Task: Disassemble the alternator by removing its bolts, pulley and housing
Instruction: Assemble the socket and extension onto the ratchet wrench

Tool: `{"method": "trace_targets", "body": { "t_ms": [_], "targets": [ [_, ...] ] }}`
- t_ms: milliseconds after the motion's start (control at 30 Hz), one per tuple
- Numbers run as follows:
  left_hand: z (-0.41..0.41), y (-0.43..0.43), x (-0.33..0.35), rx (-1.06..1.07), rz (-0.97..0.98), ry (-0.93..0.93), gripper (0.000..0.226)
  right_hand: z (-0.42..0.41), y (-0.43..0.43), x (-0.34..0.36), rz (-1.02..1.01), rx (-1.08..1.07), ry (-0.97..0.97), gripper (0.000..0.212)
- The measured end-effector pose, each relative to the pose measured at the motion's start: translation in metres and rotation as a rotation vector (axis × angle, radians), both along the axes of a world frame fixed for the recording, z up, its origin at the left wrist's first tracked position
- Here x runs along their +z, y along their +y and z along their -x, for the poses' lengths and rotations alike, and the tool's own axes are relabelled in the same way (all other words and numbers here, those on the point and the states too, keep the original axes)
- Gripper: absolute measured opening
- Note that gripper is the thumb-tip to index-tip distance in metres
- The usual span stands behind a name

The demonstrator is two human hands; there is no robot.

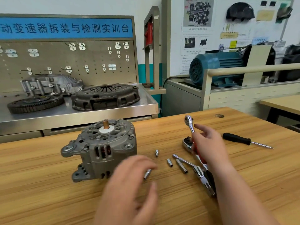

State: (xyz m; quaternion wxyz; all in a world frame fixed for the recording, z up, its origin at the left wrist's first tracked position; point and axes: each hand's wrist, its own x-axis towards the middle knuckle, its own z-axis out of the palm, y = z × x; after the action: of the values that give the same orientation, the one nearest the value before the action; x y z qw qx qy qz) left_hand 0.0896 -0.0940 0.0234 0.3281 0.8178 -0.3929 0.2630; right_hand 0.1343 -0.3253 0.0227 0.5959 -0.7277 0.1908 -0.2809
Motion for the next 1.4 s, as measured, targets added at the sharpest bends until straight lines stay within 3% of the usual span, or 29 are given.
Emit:
{"method": "trace_targets", "body": {
  "t_ms": [100,233,333,500,667,867,1067,1167,1400],
  "targets": [
    [-0.021,-0.04,-0.012,-0.053,-0.314,0.212,0.038,0.007,-0.001,0.004,-0.236,0.093,-0.158,0.01],
    [-0.053,-0.098,-0.015,0.086,-0.628,0.217,0.032,0.007,0.0,0.002,-0.506,0.216,-0.236,0.025],
    [-0.071,-0.13,-0.017,0.142,-0.738,0.168,0.032,0.006,-0.002,0.0,-0.745,0.321,-0.287,0.028],
    [-0.088,-0.15,-0.032,0.125,-0.703,0.219,0.025,0.002,-0.008,0.002,-1.008,0.446,-0.297,0.037],
    [-0.097,-0.148,-0.038,0.054,-0.642,0.205,0.027,0.003,-0.009,0.005,-1.074,0.48,-0.305,0.047],
    [-0.102,-0.142,-0.04,0.039,-0.799,0.118,0.029,0.011,-0.013,0.008,-1.175,0.488,-0.429,0.044],
    [-0.107,-0.135,-0.038,0.049,-0.701,0.163,0.026,0.014,-0.017,0.007,-1.244,0.479,-0.509,0.045],
    [-0.11,-0.131,-0.032,0.074,-0.455,0.248,0.033,0.014,-0.017,0.005,-1.248,0.499,-0.523,0.046],
    [-0.106,-0.126,-0.028,0.038,-0.048,0.239,0.015,0.01,-0.001,0.004,-1.179,0.599,-0.421,0.044]
  ]
}}
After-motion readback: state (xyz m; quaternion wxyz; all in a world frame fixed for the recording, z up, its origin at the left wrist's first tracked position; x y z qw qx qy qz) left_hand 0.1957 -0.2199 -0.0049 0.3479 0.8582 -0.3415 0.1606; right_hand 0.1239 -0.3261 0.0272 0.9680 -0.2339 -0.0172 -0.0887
